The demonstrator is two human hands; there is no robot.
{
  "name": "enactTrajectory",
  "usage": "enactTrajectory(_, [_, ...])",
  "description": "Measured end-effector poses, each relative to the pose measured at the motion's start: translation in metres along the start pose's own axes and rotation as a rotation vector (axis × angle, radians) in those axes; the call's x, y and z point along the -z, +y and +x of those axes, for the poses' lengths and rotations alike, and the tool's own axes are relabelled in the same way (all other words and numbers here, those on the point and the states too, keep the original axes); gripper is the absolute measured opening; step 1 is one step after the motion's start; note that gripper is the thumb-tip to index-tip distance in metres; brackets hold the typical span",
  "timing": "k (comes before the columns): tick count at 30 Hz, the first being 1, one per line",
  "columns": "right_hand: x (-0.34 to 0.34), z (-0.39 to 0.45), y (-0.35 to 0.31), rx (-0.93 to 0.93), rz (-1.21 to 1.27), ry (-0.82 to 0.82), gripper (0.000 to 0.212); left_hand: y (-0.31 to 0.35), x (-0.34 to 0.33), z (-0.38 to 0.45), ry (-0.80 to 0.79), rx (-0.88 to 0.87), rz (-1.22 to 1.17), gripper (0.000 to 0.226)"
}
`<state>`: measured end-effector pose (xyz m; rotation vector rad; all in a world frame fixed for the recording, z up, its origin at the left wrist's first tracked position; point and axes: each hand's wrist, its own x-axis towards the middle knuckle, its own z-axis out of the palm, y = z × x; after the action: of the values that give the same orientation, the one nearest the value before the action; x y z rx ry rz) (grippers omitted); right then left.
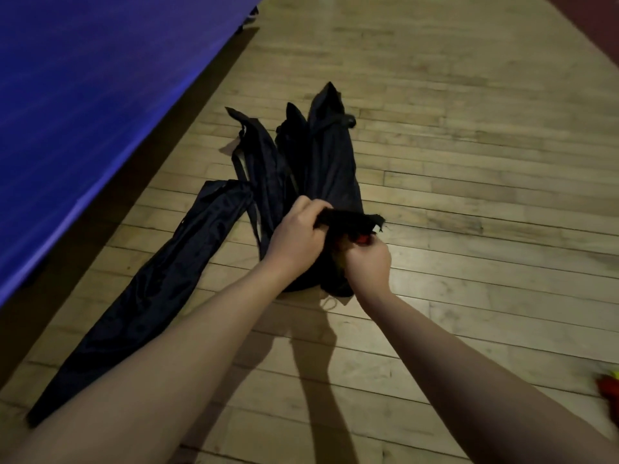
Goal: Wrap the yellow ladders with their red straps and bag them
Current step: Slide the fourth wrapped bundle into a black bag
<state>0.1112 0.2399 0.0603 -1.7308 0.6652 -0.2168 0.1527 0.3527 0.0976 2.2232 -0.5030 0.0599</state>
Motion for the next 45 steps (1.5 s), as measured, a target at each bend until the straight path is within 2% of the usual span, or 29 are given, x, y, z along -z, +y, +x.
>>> enactTrajectory(3, [0.01, 0.01, 0.011, -0.043, -0.14, 0.017, 0.033, -0.003, -0.01, -0.001, -0.037, 0.04, 0.048, 0.038])
enactTrajectory(7, [0.024, 0.017, 0.027, -0.065, -0.197, -0.003, 0.031, -0.016, -0.027, 0.0, -0.2, -0.13, 0.222, 0.034])
enactTrajectory(12, [0.037, 0.017, 0.046, -0.077, -0.127, 0.008, 0.036, -0.03, -0.055, 0.003, -0.284, -0.07, 0.246, 0.033])
enactTrajectory(16, [0.052, 0.022, 0.072, -0.13, -0.14, 0.009, 0.041, -0.031, -0.08, 0.003, -0.483, -0.003, 0.266, 0.044])
enactTrajectory(20, [0.062, 0.035, 0.085, -0.096, -0.137, -0.008, 0.046, -0.03, -0.11, 0.006, -0.65, -0.122, 0.414, 0.05])
enactTrajectory(24, [0.068, 0.053, 0.089, 0.024, -0.155, -0.04, 0.07, -0.03, -0.132, 0.022, -0.626, -0.137, 0.481, 0.056])
enactTrajectory(25, [0.072, 0.059, 0.094, 0.054, -0.189, -0.063, 0.07, -0.031, -0.138, 0.028, -0.621, -0.14, 0.479, 0.055])
enactTrajectory(27, [0.077, 0.071, 0.103, 0.072, -0.323, -0.099, 0.052, -0.032, -0.146, 0.035, -0.637, -0.198, 0.528, 0.054])
enactTrajectory(30, [0.081, 0.081, 0.114, 0.089, -0.495, -0.018, 0.028, -0.034, -0.154, 0.032, -0.655, -0.248, 0.668, 0.078])
enactTrajectory(32, [0.084, 0.083, 0.117, 0.239, -0.643, 0.064, 0.022, -0.031, -0.162, 0.025, -0.609, -0.243, 0.777, 0.095])
enactTrajectory(34, [0.09, 0.086, 0.118, 0.368, -0.735, 0.092, 0.019, -0.024, -0.173, 0.022, -0.547, -0.208, 0.819, 0.101])
enactTrajectory(39, [0.101, 0.092, 0.123, 0.642, -0.854, -0.111, 0.021, -0.019, -0.179, 0.029, -0.518, -0.205, 0.766, 0.096])
enactTrajectory(45, [0.091, 0.104, 0.117, 0.555, -0.659, -0.253, 0.015, -0.024, -0.158, 0.056, -0.491, -0.219, 0.636, 0.086])
